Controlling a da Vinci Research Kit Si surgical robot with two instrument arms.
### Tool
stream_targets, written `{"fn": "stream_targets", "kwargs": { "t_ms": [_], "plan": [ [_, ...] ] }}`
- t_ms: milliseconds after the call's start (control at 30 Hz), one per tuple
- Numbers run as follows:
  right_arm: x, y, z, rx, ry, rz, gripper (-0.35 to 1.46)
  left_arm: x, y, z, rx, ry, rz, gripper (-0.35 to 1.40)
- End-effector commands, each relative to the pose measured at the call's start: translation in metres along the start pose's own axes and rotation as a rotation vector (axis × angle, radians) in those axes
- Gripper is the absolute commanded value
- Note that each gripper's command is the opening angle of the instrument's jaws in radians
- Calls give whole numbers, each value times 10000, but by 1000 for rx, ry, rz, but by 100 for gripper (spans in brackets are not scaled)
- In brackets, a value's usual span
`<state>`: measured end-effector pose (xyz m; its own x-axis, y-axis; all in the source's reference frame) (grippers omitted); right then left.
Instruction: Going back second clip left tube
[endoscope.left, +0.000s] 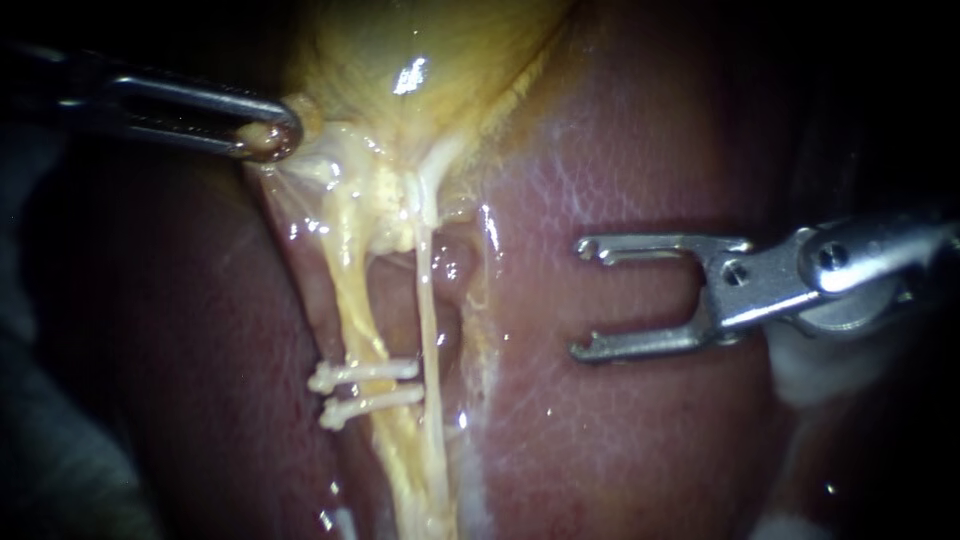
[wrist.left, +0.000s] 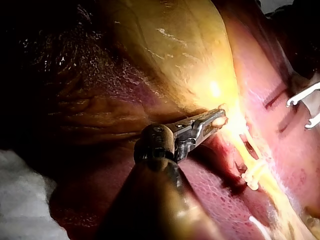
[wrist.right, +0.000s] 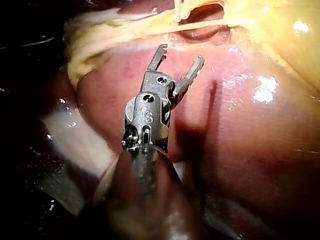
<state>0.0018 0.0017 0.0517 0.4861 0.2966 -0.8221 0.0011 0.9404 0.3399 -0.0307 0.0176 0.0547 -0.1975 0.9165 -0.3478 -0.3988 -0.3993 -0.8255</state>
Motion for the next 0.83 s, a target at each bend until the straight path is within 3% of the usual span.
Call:
{"fn": "stream_targets", "kwargs": {
  "t_ms": [33, 433, 833],
  "plan": [
    [0, 0, 0, 3, 0, -1, 50, -2, -1, 3, 4, 2, 2, -35],
    [-2, -1, -5, 56, 13, -15, 50, -37, -23, 78, -13, -13, 35, -35],
    [1, -4, -6, 82, 17, -15, 50, -36, -24, 78, -13, -17, 30, -35]
  ]
}}
